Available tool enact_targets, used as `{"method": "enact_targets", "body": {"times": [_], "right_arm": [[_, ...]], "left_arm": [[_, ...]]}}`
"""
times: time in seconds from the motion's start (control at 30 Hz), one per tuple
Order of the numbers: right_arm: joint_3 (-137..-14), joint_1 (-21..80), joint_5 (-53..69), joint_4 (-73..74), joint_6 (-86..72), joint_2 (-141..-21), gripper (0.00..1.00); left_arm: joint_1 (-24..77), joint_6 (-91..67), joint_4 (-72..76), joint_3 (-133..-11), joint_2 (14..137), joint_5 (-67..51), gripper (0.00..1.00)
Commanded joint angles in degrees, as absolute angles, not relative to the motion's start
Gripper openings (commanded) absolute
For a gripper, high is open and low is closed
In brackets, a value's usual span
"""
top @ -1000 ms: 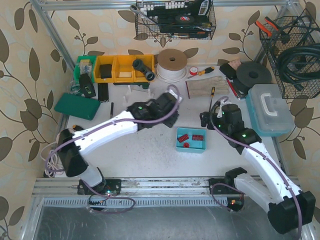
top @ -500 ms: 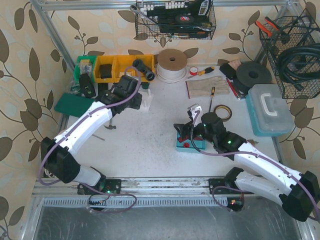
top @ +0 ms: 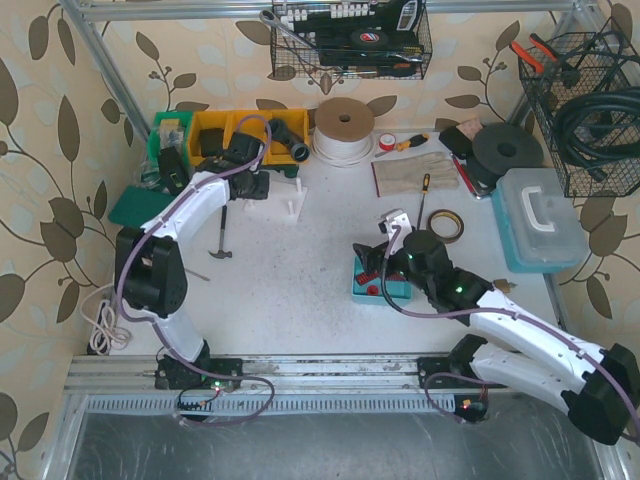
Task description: Install the large spring
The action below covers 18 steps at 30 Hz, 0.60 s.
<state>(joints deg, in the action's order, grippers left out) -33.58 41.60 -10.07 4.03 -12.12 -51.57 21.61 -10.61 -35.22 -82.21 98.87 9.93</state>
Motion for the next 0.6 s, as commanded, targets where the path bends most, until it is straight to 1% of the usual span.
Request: {"method": "enact_targets", "body": {"times": [0.0,0.17,0.57], "right_arm": [[-32.09,42.10,-14.14,3.56,-11.39,-49.33,0.91],[-31.80,42.10,-16.19,4.07,-11.26,-47.94,0.91],[-31.33,42.19,-17.01,3.60,-11.09,-47.09,0.91]], "left_arm": [[20.13,-9.89,-31.41,-88.93,101.33,8.55,0.04],[19.33,-9.25,-31.60,-93.46,105.33,10.83,0.04],[17.15,-8.26,-33.77,-103.18,113.86,9.27,0.03]]}}
